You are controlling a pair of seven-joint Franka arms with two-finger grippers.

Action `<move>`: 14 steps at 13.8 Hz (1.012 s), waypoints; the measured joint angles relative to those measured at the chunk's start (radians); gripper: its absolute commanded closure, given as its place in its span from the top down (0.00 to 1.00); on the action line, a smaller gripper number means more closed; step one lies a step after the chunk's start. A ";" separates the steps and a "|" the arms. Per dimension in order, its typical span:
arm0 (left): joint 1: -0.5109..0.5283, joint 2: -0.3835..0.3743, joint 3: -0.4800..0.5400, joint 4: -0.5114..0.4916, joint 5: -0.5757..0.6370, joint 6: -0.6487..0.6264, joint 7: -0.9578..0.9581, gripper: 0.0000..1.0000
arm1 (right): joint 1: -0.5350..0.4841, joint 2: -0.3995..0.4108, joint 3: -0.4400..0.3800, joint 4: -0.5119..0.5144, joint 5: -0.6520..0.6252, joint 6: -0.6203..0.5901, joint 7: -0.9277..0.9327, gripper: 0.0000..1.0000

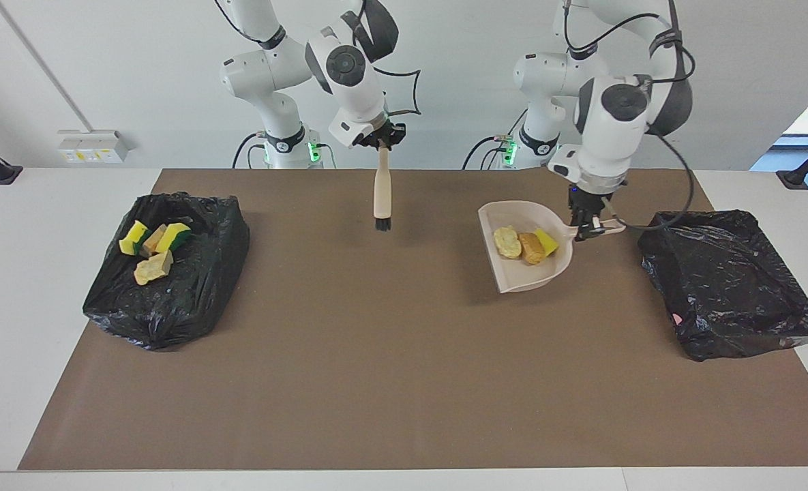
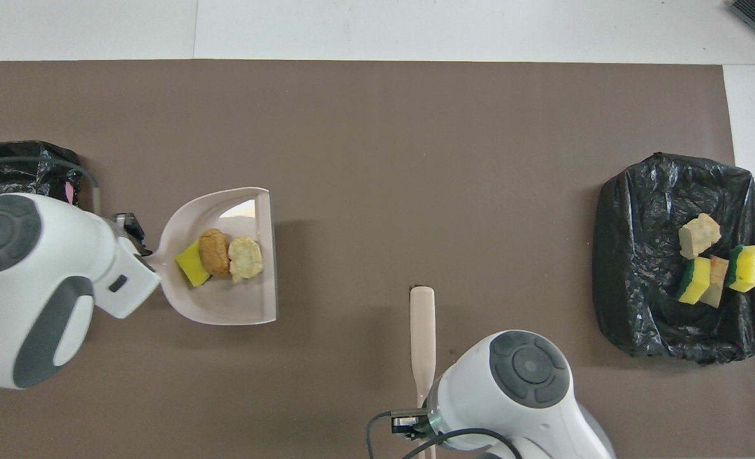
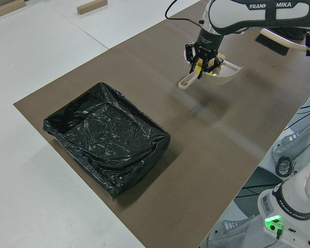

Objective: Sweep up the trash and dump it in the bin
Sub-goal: 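Carry the loaded dustpan with the left gripper over the nearer-left trash bag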

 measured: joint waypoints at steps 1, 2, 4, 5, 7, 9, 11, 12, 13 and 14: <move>0.082 -0.012 0.001 0.024 0.000 0.001 0.085 0.00 | 0.031 0.029 0.001 -0.002 -0.006 0.047 0.027 0.00; 0.169 -0.016 0.003 0.059 0.000 0.002 0.154 0.00 | 0.058 0.062 0.001 -0.003 -0.015 0.082 0.046 0.00; 0.320 -0.007 0.006 0.135 0.001 0.003 0.225 0.00 | 0.087 0.109 0.001 -0.003 -0.025 0.112 0.063 0.00; 0.391 0.011 0.007 0.184 0.001 0.003 0.254 0.00 | 0.103 0.129 0.000 -0.003 -0.029 0.123 0.084 0.00; 0.486 0.062 0.008 0.277 0.034 0.003 0.332 0.00 | 0.150 0.170 0.000 -0.012 -0.042 0.181 0.135 0.00; 0.536 0.123 0.009 0.370 0.181 0.008 0.372 0.00 | 0.199 0.211 0.001 -0.028 -0.076 0.202 0.167 0.00; 0.542 0.171 0.006 0.427 0.317 0.022 0.372 0.00 | 0.214 0.220 0.001 -0.042 -0.084 0.203 0.182 0.00; 0.541 0.187 0.001 0.436 0.387 0.027 0.372 0.00 | 0.214 0.218 -0.001 -0.042 -0.086 0.203 0.194 0.00; 0.540 0.202 -0.005 0.439 0.468 0.038 0.369 0.00 | 0.214 0.217 -0.004 -0.042 -0.090 0.203 0.202 0.00; 0.538 0.212 -0.008 0.441 0.520 0.049 0.360 0.00 | 0.213 0.217 -0.006 -0.043 -0.093 0.203 0.204 0.00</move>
